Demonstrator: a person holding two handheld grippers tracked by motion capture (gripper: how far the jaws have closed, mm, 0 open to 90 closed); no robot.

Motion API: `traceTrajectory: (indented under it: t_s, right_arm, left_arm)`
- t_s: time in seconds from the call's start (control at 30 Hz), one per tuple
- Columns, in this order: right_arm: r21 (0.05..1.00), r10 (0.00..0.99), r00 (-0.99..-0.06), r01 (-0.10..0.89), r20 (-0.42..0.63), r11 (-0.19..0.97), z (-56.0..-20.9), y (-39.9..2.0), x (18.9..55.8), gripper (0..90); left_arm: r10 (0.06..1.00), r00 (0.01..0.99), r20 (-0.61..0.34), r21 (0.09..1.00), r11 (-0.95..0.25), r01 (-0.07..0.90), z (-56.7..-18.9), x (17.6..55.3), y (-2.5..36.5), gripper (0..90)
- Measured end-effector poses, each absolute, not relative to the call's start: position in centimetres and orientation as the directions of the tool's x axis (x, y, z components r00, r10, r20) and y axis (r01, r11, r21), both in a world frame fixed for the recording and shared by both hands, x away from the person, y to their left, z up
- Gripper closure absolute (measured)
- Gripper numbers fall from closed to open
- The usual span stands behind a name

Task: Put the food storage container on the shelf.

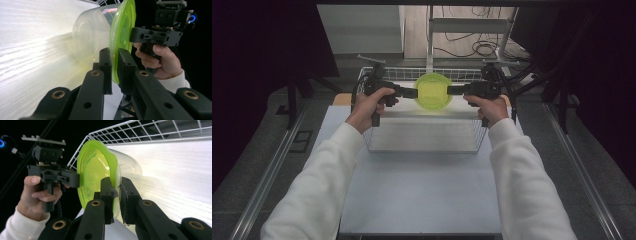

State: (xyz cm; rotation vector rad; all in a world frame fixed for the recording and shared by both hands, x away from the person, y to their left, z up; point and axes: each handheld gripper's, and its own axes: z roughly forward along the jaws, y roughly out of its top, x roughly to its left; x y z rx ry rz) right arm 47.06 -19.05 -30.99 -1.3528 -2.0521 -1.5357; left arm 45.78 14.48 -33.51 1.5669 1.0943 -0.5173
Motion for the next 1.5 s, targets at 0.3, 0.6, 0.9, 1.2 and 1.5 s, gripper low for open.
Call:
traceTrajectory:
  t_s: [0.3, 0.6, 0.9, 1.2, 1.5]
  right_arm:
    - [0.568, 0.526, -0.474, 0.823, 0.706, -0.021, -31.1, -19.0, 48.3, 80.0]
    - [0.479, 0.546, -0.365, 0.875, 0.754, -0.077, -31.3, -18.8, 49.7, 77.3]
    - [0.451, 0.558, -0.33, 0.888, 0.762, -0.09, -31.5, -18.4, 50.1, 71.9]
    - [0.515, 0.581, -0.378, 0.853, 0.721, -0.084, -31.1, -18.3, 49.7, 60.8]
    - [0.631, 0.65, -0.454, 0.774, 0.61, -0.051, -29.4, -18.8, 48.2, 38.1]
  left_arm:
    - [0.328, 0.419, -0.847, 0.465, 0.075, 0.882, -33.8, 46.9, 14.6, 82.7]
    - [0.308, 0.364, -0.879, 0.417, 0.129, 0.9, -34.0, 48.1, 14.5, 80.2]
    - [0.326, 0.33, -0.886, 0.396, 0.158, 0.905, -34.3, 48.6, 14.5, 72.1]
    - [0.362, 0.355, -0.862, 0.436, 0.172, 0.884, -34.2, 48.5, 15.0, 58.6]
    - [0.427, 0.433, -0.794, 0.541, 0.171, 0.824, -32.9, 46.8, 16.1, 41.8]
